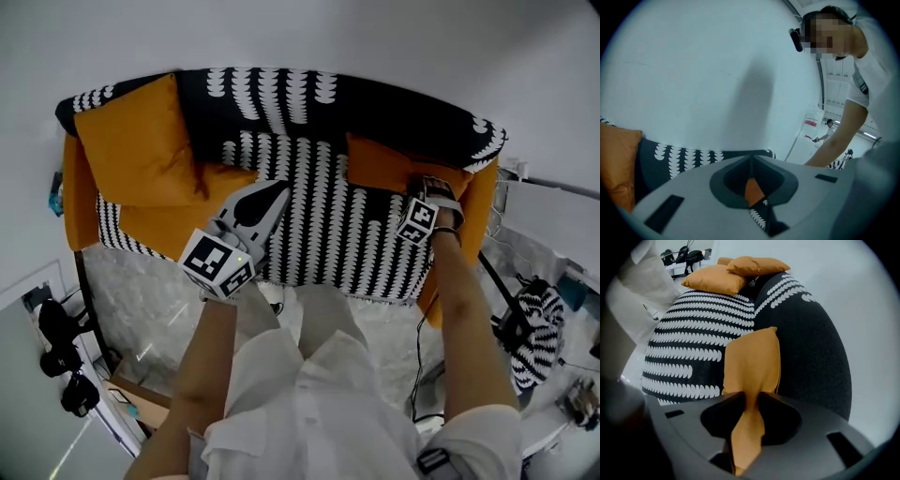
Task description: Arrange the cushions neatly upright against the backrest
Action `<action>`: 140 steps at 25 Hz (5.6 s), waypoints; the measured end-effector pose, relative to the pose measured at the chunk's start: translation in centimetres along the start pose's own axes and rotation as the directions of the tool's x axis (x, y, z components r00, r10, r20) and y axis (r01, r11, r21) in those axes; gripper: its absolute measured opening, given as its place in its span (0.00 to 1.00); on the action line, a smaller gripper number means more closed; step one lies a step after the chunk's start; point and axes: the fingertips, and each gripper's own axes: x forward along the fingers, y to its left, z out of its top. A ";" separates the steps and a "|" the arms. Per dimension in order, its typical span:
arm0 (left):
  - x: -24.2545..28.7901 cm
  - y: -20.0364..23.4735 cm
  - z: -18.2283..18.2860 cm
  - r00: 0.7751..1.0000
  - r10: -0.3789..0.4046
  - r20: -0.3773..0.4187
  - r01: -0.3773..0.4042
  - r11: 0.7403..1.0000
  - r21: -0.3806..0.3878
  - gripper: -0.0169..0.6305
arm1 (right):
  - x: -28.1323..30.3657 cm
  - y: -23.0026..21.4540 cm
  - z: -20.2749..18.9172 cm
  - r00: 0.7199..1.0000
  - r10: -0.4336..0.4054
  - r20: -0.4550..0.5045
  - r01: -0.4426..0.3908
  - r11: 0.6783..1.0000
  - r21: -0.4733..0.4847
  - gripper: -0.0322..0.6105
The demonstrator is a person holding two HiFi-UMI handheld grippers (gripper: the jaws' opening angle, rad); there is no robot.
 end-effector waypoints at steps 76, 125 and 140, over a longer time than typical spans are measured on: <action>-53.9 40.6 -1.1 0.859 0.470 0.205 -0.416 0.872 -0.258 0.07 | -4.9 -6.0 84.3 0.963 0.222 0.152 -0.191 0.962 -0.196 0.63; -35.8 22.2 7.8 0.971 0.126 0.201 -0.120 0.992 -0.039 0.07 | -23.1 -11.1 55.9 0.932 -0.214 0.292 0.221 0.975 0.010 0.07; -27.9 17.0 4.6 0.990 0.114 0.087 -0.111 0.993 -0.046 0.07 | -15.4 -10.6 40.2 0.897 -0.229 0.377 0.220 0.973 0.068 0.07</action>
